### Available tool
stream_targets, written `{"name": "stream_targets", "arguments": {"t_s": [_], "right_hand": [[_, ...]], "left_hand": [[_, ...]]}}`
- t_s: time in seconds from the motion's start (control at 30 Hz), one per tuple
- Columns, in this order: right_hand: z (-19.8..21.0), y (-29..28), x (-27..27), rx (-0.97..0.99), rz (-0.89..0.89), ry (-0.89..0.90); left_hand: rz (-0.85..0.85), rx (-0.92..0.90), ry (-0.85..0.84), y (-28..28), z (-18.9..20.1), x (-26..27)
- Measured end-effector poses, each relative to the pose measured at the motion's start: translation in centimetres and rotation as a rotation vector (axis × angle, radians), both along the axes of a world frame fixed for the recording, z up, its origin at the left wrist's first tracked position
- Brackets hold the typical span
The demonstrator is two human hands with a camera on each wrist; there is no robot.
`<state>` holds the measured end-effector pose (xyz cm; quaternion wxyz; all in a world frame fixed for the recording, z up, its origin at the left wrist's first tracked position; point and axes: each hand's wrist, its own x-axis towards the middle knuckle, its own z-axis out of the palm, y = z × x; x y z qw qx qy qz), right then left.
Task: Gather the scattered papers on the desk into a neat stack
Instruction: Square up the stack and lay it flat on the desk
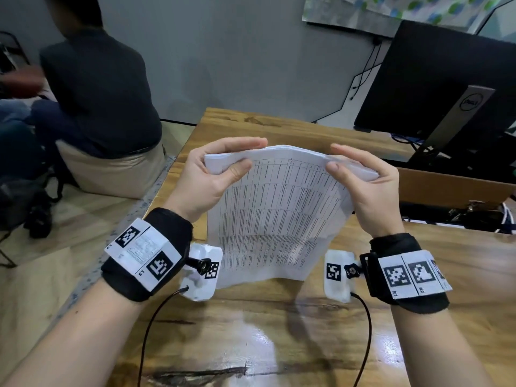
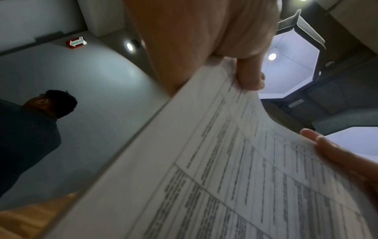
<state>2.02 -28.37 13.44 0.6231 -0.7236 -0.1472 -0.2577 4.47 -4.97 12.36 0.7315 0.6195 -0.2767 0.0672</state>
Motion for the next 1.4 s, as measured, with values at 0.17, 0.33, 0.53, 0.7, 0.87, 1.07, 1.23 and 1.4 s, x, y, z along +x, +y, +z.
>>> {"name": "stream_targets", "arguments": {"t_s": [0.17,0.33,0.53,0.7,0.87,1.07,1.23,1.4], "right_hand": [[-0.1,-0.4,-0.1,-0.051,0.014,-0.033],[-0.3,-0.5,0.1,-0.036,0.010,-0.046],[-1.1,-0.6,0.1,0.043,0.015,-0.007],[-3.7,-0.9,0.6,0.177,0.114,0.165],[-7.2,-0.2,0.8,0.078,0.083,0.296],[-5.0,0.1,0.8,0.134,0.054,0.146],[-9.2,0.2,-0.2,0.128,0.064,0.303],[-14.7,0.5,-0.6,0.166,0.048,0.510]], "left_hand": [[-0.085,0.041,0.023,0.2,0.2,0.1],[0.043,0.088,-0.019,-0.2,0.4,0.0],[0.009,0.080,0.032,0.1,0.2,-0.2],[0.053,0.110,0.058,0.2,-1.0,-0.3],[0.167,0.304,0.336,0.1,-4.7,-0.2],[0.209,0.272,0.282,0.2,-2.6,0.0],[0.216,0.290,0.446,0.9,-6.3,-0.7],[0.164,0.337,0.603,0.7,-11.1,-1.4]]}}
